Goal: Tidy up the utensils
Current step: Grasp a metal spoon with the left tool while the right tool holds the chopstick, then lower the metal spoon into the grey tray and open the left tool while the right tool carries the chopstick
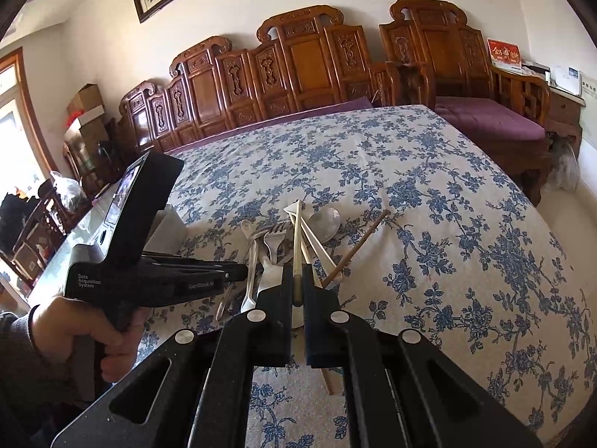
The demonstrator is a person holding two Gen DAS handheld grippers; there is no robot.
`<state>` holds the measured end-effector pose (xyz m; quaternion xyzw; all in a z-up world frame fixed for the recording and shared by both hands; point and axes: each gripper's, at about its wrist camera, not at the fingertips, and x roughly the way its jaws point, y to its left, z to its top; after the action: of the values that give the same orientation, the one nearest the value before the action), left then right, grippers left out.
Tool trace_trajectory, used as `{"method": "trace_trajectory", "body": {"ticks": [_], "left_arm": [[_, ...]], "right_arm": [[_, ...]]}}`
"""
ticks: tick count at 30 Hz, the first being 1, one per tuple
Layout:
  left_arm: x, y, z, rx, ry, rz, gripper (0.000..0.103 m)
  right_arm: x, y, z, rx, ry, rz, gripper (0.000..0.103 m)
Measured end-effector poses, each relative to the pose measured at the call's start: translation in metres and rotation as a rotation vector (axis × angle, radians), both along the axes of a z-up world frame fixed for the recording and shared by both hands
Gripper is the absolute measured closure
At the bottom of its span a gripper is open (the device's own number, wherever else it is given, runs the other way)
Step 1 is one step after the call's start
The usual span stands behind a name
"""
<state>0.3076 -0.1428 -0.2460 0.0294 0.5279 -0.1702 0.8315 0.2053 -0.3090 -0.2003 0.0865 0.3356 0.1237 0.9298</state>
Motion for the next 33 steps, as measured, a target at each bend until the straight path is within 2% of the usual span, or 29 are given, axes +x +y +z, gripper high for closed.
{"method": "trace_trajectory", "body": {"ticks": [7, 19, 26, 33], "left_arm": [[-0.015, 0.002, 0.018, 0.043, -0.077, -0.013, 0.099], [-0.042, 0.034, 0.061, 0.035, -0.179, 0.019, 0.099], [-0.060, 0.065, 0.079, 0.039, -0.213, 0.041, 0.099], [-0.070, 0.108, 0.082, 0.053, -0.217, 0.088, 0.099]], "right_arm": [[0.000, 0.001, 0.002, 0.008, -0.004, 0.009, 0.097], [-0.006, 0.022, 0.009, -0.030, -0.029, 0.058, 0.097], [-0.011, 0.042, 0.013, -0.045, -0.042, 0.104, 0.097], [-0.015, 0.065, 0.016, -0.062, -0.050, 0.148, 0.097]]}}
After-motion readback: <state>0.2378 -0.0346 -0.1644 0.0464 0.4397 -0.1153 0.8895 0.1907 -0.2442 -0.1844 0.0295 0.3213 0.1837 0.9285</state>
